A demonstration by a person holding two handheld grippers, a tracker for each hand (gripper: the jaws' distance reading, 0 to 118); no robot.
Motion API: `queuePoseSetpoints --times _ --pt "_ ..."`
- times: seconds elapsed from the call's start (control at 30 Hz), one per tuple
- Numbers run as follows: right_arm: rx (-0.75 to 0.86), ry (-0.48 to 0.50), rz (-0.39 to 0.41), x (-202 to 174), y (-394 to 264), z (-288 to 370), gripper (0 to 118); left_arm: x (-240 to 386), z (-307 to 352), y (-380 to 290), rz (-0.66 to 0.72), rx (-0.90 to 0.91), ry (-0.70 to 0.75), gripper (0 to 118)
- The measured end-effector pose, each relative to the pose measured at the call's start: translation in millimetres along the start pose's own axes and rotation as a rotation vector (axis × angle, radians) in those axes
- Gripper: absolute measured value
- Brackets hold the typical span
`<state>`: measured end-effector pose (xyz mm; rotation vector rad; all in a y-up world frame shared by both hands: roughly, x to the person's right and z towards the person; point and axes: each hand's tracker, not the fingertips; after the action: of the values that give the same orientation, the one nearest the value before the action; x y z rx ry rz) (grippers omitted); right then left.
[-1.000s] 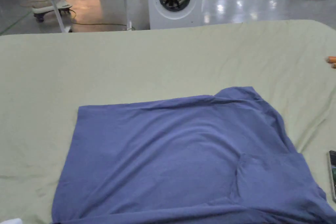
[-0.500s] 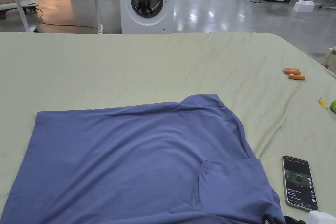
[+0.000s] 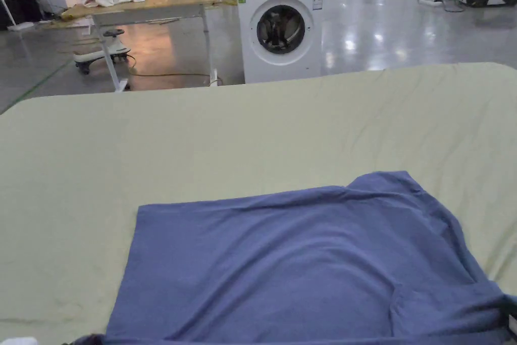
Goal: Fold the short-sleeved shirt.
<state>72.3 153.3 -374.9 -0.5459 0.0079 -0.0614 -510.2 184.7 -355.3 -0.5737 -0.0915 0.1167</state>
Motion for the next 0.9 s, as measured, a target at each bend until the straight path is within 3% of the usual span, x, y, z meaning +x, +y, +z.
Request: queuePoseSetpoints --times 0.23,0.47,0.53,0.57,0.6,0.77,0.9 --pt "-0.079 -0.029 0.038 -12.6 76.3 -110.6 9 -17.6 -105.5 70.5 0.047 -0.09 0.031 5" --pt "-0.239 -0.083 0.077 -17.2 64.5 -179.5 10 -7.4 -166.7 77.1 -0.045 -0.162 0.088 6" --pt "-0.251 -0.114 0.083 -18.1 59.5 -180.6 31 -5.1 -160.0 75.6 -0.05 -0.134 0.101 31" --pt "-0.232 -0.124 0.087 -16.8 57.5 -175.4 48 -5.3 -152.8 75.7 -0.052 -0.107 0.105 58" --pt "-0.207 -0.13 0.088 -15.6 56.9 -169.9 54 -6.7 -140.5 75.5 -0.031 -0.066 0.087 73" --pt "-0.012 -0.086 0.096 -7.9 64.2 -113.2 57 -2.3 -45.9 69.9 0.015 0.206 0.013 76" --pt "0.118 -0.011 0.077 -17.3 70.3 -38.0 57 19.6 31.8 59.6 -0.062 0.364 0.071 76"
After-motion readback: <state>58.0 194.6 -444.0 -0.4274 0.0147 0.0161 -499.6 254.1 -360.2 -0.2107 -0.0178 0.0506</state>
